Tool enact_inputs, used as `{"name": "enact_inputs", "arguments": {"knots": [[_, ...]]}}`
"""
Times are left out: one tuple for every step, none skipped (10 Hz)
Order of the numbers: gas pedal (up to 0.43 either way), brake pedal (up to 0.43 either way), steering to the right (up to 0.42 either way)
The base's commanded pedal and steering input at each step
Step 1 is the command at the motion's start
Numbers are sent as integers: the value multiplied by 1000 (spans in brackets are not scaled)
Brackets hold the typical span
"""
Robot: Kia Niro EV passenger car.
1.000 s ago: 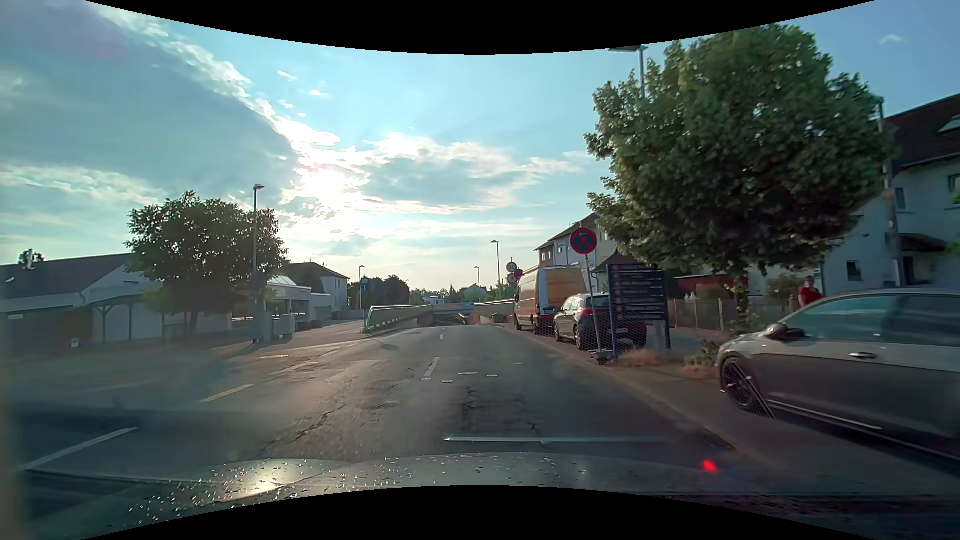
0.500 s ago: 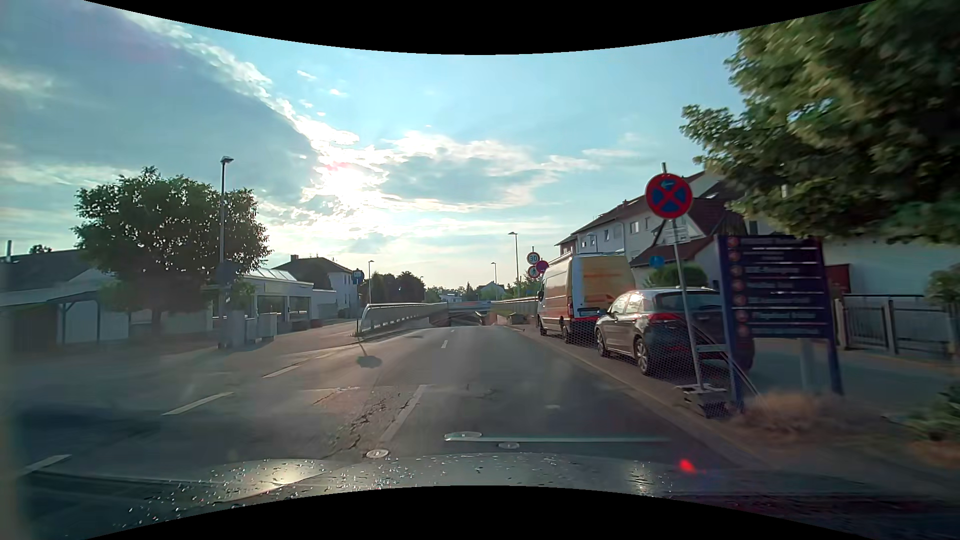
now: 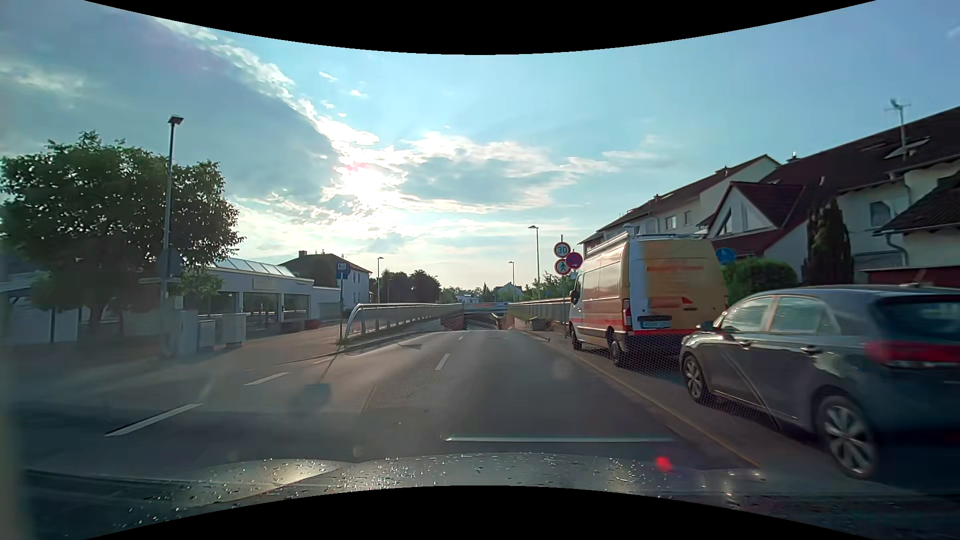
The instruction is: Follow the waypoints while adhering to traffic rules and regulations
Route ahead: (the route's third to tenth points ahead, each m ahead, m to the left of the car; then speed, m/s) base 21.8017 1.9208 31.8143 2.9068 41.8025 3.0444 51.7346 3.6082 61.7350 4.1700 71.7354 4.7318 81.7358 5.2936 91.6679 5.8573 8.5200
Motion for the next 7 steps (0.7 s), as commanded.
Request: {"name": "enact_inputs", "arguments": {"knots": [[47,0,-29],[47,0,-24],[47,0,-21],[47,0,-18],[47,0,-15],[47,0,-13],[47,0,-12]]}}
